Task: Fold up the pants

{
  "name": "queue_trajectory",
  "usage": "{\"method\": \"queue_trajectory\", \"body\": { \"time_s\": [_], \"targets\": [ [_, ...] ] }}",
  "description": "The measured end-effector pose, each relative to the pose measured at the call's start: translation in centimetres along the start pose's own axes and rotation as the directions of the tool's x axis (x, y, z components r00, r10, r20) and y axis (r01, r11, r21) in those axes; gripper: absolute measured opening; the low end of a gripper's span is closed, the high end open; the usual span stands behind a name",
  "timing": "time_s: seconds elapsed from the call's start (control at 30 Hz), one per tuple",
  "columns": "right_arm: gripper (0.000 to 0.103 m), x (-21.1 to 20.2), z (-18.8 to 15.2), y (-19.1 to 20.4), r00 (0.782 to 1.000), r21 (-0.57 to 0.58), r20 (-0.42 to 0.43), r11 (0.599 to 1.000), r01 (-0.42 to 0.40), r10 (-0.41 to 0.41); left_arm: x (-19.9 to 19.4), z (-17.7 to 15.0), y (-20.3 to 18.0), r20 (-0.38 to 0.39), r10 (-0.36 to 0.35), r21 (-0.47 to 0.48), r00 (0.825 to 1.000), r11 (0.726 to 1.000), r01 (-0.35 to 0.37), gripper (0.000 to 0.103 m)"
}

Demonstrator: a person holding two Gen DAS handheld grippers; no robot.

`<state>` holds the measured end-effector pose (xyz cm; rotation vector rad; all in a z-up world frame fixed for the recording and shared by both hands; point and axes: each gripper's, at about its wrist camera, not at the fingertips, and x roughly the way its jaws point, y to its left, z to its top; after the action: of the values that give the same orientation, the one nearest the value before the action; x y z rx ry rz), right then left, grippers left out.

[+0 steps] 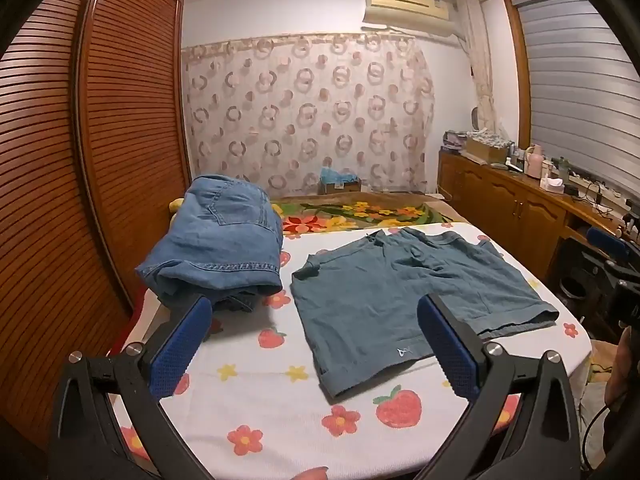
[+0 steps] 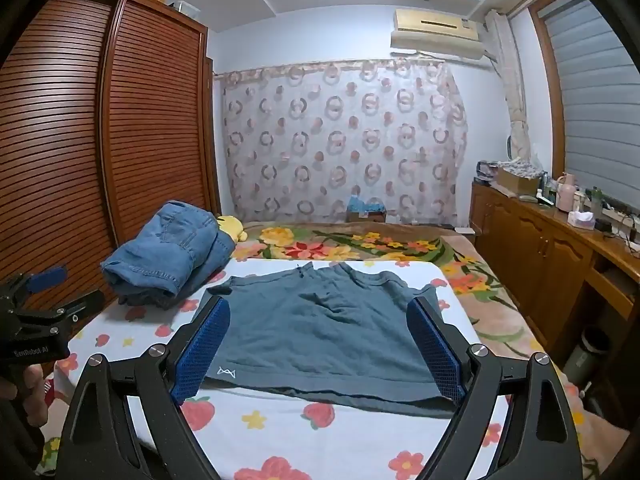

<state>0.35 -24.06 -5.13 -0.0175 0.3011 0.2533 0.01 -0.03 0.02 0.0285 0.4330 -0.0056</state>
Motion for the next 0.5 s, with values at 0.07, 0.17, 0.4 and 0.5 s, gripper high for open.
{"method": "queue_trajectory", "body": {
  "time_s": [0.07, 0.17, 0.4, 0.5],
  "targets": [
    [0.091, 0.1, 0.0, 0.0, 1.000, -0.006, -0.002, 1.000, 0.006, -0.006, -0.1, 0.0, 0.0, 0.019, 0.005, 0.003, 1.000, 1.000, -0.005, 0.103],
    [0.091, 0.3, -0.1, -0.1, 1.000, -0.009, -0.008, 1.000, 0.007, -0.007, -0.1, 0.0, -0.1, 0.016, 0.004, 0.010, 1.000, 1.000, -0.004, 0.103],
    [0.091, -0.3, 0.3, 0.1, 1.000, -0.011, -0.008, 1.000, 0.010, -0.010, 0.1, -0.3, 0.0, 0.011, 0.002, 0.002, 1.000, 1.000, -0.002, 0.103],
    [0.091, -0.4, 0.1, 0.2, 1.000, -0.006, -0.005, 1.000, 0.009, -0.009, 0.2, -0.5, 0.1, 0.010, 0.004, 0.002, 1.000, 1.000, -0.004, 0.103]
  ]
}}
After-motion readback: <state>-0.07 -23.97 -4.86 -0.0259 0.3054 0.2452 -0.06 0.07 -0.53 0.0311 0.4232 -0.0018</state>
